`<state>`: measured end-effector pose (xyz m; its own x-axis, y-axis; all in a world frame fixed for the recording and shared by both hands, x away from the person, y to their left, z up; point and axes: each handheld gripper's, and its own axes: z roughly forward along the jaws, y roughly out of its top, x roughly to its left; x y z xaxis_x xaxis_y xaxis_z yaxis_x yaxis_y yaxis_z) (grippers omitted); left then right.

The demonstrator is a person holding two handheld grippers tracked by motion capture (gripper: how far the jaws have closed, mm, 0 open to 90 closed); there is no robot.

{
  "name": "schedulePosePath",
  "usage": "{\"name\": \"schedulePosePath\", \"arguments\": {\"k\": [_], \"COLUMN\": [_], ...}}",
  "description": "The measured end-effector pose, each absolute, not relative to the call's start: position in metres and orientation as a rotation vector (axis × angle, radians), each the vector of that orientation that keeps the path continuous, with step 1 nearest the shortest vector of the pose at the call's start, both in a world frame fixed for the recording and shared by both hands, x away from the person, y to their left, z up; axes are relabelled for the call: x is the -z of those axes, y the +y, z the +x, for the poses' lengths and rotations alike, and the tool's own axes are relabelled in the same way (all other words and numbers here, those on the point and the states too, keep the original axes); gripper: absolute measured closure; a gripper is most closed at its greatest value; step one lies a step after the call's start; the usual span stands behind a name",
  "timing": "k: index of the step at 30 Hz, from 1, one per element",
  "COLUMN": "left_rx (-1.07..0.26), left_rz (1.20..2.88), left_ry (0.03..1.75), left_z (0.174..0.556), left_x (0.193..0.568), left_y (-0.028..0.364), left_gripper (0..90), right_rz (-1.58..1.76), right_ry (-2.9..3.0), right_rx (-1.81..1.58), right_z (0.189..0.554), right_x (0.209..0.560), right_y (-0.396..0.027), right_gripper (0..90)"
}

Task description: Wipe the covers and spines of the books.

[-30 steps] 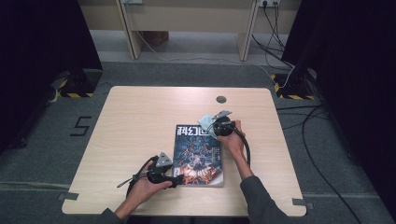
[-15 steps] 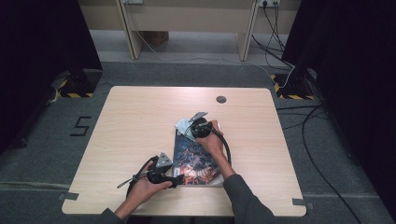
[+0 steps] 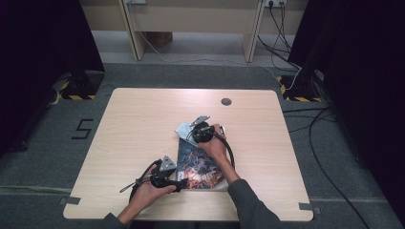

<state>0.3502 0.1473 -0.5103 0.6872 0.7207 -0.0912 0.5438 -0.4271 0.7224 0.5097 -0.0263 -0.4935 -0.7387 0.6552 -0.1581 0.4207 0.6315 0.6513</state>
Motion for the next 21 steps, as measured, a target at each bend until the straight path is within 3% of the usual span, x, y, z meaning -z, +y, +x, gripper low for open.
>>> {"name": "schedulePosePath", "arguments": {"k": [13,21], "left_rx": [-0.298,-0.302], "left_rz": [2.137,2.135], "left_ry": [0.97,0.967], "left_z": [0.35,0.35], "left_x": [0.51,0.511], "left_y": [0.148,0.147], "left_gripper": [30.3,30.3], "right_rz": [0.799,0.81], "right_ry": [2.541,2.522], "right_rx": [-0.913,-0.865], "right_z": [0.494,0.503], "right_x": [0.494,0.493], "right_y": [-0.026,-0.019], "right_gripper": [75.9,75.0]}}
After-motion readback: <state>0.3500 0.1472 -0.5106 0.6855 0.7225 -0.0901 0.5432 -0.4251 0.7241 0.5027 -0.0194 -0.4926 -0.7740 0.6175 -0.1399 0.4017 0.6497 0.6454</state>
